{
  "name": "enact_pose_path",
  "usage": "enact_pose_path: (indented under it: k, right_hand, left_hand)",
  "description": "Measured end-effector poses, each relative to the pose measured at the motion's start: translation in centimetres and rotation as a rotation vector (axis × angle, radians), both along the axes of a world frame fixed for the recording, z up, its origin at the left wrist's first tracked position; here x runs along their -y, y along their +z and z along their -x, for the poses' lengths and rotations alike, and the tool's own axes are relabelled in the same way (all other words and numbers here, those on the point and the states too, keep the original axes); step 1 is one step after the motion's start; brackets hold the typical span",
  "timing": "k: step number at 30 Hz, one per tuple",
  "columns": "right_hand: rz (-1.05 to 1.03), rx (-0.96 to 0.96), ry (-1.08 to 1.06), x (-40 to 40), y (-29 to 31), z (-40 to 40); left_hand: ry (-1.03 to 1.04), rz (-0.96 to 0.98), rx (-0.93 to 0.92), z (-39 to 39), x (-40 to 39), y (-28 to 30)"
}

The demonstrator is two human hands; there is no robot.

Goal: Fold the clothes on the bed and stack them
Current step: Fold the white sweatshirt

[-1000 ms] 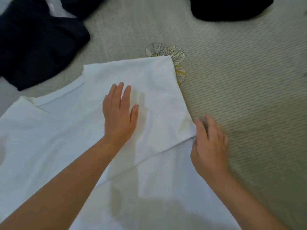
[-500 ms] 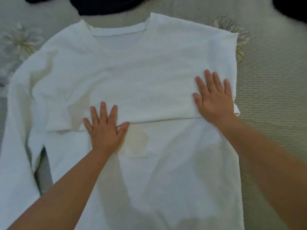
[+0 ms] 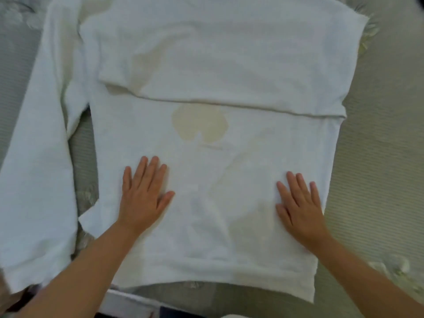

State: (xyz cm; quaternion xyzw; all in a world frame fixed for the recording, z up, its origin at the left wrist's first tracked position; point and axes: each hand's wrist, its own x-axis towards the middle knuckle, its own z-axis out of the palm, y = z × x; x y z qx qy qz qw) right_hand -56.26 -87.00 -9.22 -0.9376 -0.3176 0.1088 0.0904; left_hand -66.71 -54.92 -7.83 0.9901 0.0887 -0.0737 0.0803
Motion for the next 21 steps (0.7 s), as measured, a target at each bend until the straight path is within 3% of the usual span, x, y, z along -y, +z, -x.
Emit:
enact_pose_path:
  k: [3, 6, 8, 11, 13, 17, 21]
  right_hand:
    - [0.010, -0.033, 0.073, 1.4, 0.1, 5.2]
    - [-0.019, -0.103, 0.074, 1.3, 0.9, 7.7]
    - [0.000, -0.111, 0.182, 0.5, 1.4, 9.1]
    - [0.120, -0.062, 0.425, -0.8, 1.3, 11.9]
    - [0.152, -0.028, 0.457, -1.2, 1.3, 13.1]
    - [0.130, 0.014, 0.298, -1.5, 2.2, 13.0]
    - [0.134, 0.110, 0.110, -1.2, 4.8, 12.9]
  left_hand:
    - [0.215, 0.087, -0.004, 5.9, 0.5, 0.5]
    - [0.674, 0.267, 0.050, 8.2, 0.6, 1.5]
    - [0.852, 0.342, 0.062, 9.0, -0.4, 2.0]
    - [0.844, 0.333, 0.067, 9.7, -2.8, 2.1]
    - [0.789, 0.319, 0.020, 9.7, -4.4, 2.0]
    - [0.715, 0.404, 0.022, 9.4, -5.1, 2.7]
    - [0.943, 0.384, 0.196, 13.0, -6.1, 5.6]
